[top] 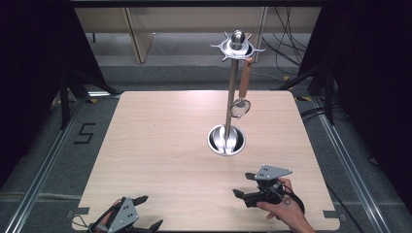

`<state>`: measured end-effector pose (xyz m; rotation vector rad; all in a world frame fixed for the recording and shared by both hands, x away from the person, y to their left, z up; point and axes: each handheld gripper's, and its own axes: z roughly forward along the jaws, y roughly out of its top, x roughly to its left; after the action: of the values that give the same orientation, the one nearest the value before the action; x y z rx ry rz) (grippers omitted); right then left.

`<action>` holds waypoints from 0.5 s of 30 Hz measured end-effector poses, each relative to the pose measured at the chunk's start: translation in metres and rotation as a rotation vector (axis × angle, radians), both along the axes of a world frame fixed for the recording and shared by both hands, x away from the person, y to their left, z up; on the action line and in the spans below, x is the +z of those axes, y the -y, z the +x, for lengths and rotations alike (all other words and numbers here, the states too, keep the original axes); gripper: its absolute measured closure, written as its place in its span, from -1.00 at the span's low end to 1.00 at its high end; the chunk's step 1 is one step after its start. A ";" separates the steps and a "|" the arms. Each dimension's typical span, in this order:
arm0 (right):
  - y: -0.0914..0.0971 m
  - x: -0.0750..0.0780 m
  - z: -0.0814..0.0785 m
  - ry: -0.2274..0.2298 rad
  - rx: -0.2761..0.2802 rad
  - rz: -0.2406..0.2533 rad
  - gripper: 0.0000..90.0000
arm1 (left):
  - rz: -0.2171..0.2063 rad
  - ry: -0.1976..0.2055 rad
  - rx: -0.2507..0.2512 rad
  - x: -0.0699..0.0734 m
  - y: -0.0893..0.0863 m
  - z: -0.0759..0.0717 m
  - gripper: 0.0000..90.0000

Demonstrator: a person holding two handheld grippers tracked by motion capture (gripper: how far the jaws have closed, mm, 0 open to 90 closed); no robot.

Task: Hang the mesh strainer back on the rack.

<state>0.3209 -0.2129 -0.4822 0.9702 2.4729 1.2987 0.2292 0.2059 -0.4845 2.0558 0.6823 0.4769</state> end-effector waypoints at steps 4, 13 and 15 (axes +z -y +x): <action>0.000 -0.003 -0.003 0.007 -0.011 -0.011 -0.48 | 0.010 0.001 -0.008 0.001 -0.001 0.000 -0.67; -0.003 -0.006 -0.006 0.005 0.001 -0.042 -0.49 | 0.020 0.003 -0.008 0.000 -0.001 0.001 -0.67; -0.003 -0.008 -0.006 0.018 0.007 -0.053 -0.49 | 0.017 0.009 -0.003 0.000 -0.001 0.001 -0.67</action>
<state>0.3147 -0.2096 -0.4902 0.9342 2.4865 1.2317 0.2302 0.2065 -0.4846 2.0692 0.6719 0.4911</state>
